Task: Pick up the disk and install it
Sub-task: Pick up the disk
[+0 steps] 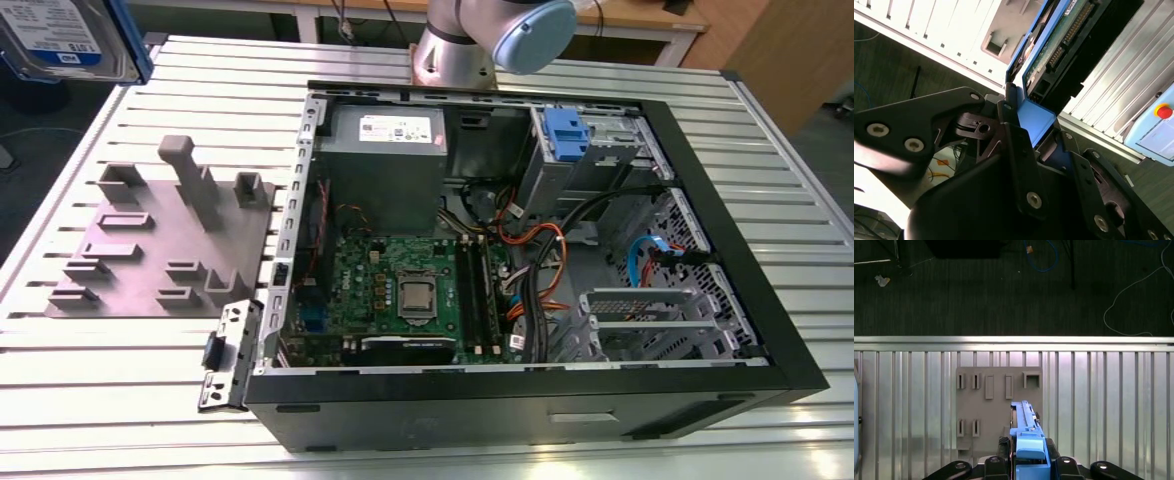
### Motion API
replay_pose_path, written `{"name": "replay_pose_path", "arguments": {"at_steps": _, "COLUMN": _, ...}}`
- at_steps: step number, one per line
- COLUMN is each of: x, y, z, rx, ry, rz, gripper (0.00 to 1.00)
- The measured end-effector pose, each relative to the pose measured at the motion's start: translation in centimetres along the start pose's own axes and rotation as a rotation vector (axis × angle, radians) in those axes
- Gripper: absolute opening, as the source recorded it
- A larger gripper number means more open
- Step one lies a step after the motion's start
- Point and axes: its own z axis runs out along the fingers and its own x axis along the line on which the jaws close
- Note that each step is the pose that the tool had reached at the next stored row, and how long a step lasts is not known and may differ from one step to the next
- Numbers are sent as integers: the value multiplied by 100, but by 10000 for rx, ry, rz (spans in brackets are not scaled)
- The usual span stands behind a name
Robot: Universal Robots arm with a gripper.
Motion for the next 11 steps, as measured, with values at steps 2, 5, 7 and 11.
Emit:
{"name": "replay_pose_path", "arguments": {"at_steps": 2, "x": 0, "y": -3, "z": 0, "rx": 0, "ry": 0, "rz": 0, "gripper": 37}}
{"name": "replay_pose_path", "arguments": {"at_steps": 5, "x": 0, "y": -9, "z": 0, "rx": 1, "ry": 0, "rz": 0, "gripper": 37}}
{"name": "replay_pose_path", "arguments": {"at_steps": 7, "x": 0, "y": -13, "z": 0, "rx": 0, "ry": 0, "rz": 0, "gripper": 37}}
{"name": "replay_pose_path", "arguments": {"at_steps": 11, "x": 0, "y": -25, "z": 0, "rx": -1, "ry": 0, "rz": 0, "gripper": 37}}
